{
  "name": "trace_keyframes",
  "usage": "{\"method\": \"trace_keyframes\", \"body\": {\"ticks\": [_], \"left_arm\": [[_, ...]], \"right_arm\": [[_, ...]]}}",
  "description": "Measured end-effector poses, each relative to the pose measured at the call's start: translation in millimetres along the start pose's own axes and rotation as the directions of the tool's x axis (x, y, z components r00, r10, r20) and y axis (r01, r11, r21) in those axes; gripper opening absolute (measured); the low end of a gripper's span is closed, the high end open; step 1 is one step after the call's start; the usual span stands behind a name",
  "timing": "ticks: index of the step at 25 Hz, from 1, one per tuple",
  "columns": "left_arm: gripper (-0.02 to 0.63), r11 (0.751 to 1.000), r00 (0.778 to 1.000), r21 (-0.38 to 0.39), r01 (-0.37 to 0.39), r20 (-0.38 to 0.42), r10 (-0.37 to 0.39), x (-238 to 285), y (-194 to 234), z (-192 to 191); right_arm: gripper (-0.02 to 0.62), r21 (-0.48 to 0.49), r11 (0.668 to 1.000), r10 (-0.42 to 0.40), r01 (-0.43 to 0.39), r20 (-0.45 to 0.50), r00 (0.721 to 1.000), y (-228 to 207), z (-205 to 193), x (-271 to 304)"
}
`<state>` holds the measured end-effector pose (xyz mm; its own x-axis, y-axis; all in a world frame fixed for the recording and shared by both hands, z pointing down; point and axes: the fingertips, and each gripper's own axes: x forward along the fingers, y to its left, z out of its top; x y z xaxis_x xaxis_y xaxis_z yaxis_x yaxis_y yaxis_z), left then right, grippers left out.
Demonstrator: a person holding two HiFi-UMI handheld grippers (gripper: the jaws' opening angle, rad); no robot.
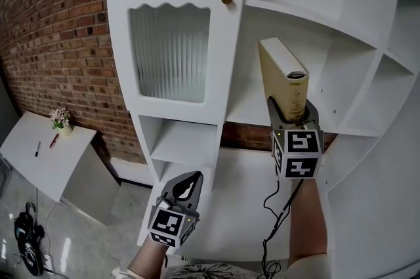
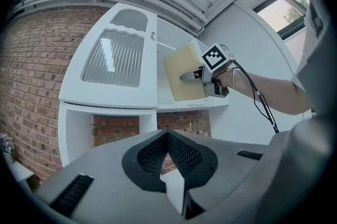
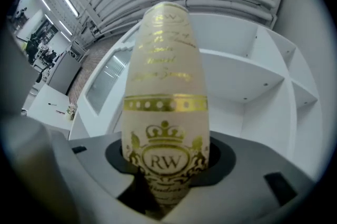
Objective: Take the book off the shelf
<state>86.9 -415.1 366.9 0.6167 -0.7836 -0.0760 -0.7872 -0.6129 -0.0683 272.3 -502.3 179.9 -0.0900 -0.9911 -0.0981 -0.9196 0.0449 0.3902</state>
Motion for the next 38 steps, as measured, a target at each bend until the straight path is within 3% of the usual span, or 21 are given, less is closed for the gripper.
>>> {"method": "trace_keyframes", "body": {"ticks": [11,15,28,38], "left_arm": [[0.009,1.0,1.0,-0.018,0.008,0.001,-0.008,-28.4,-42.3,7.8],[0.009,1.0,0.999,-0.026,0.012,-0.03,-0.013,-37.5,-52.3,1.3],[0.009,1.0,1.0,-0.002,-0.013,0.006,0.013,-50.6,-62.7,10.7],[0.009,1.0,0.999,-0.008,-0.022,-0.031,0.022,-54.0,-63.3,-3.7]], "right_arm": [[0.23,0.046,0.999,0.019,-0.02,0.036,0.999,1.4,-13.7,-109.3],[0.232,0.076,0.997,0.025,-0.026,0.017,1.0,9.5,-38.9,-133.0],[0.232,0.153,0.985,0.084,-0.075,-0.054,0.995,53.0,-141.0,-176.6],[0.232,0.218,0.971,0.113,-0.098,-0.059,0.992,88.7,-183.0,-200.1]]}}
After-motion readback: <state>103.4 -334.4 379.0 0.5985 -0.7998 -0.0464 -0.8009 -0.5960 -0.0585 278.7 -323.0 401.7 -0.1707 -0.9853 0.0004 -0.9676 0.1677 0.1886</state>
